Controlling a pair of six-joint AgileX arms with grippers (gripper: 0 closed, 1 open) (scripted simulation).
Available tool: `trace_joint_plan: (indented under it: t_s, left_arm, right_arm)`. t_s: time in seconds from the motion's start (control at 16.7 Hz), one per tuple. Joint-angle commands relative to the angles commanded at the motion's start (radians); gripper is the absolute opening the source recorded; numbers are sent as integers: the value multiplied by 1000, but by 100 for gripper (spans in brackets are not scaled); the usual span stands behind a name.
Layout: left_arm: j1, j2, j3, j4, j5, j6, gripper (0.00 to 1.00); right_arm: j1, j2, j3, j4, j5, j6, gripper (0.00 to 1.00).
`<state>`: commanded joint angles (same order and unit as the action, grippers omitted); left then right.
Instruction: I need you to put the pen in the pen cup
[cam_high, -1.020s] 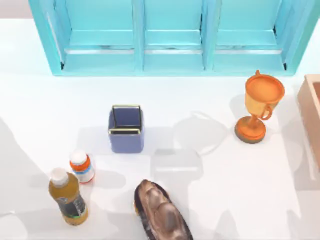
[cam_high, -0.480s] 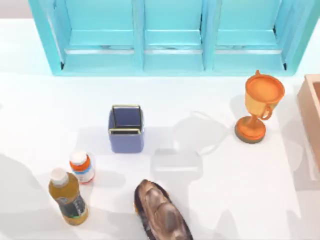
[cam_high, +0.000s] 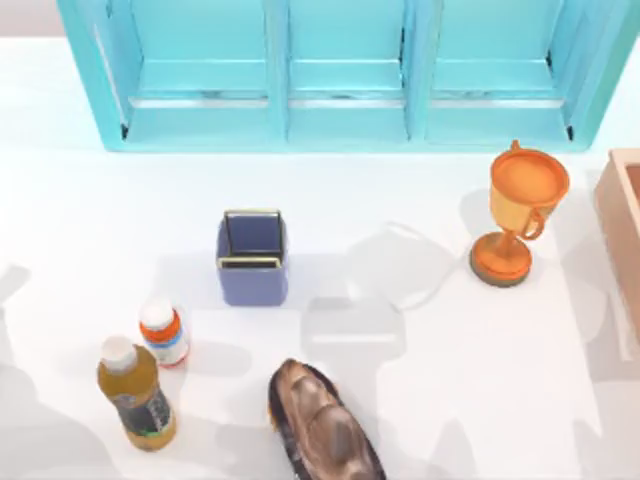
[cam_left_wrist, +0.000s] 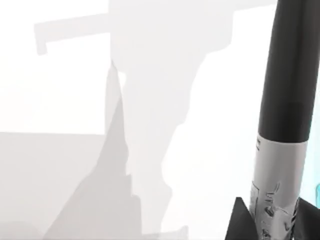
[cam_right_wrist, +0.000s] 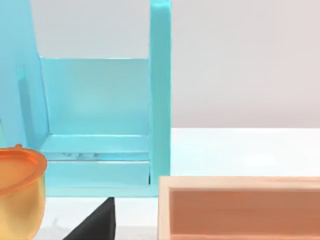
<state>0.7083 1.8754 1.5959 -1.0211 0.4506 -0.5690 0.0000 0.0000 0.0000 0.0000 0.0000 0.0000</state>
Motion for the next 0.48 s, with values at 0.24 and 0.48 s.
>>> trace_joint_plan:
  t_s: [0.24, 0.48]
  left_arm:
    - [-11, 4, 1, 6, -13, 1, 0]
    - [-109, 3, -37, 77, -151, 1, 0]
  right_arm:
    - [0, 0, 0, 0, 0, 0, 100]
    - [0, 0, 0, 0, 0, 0, 100]
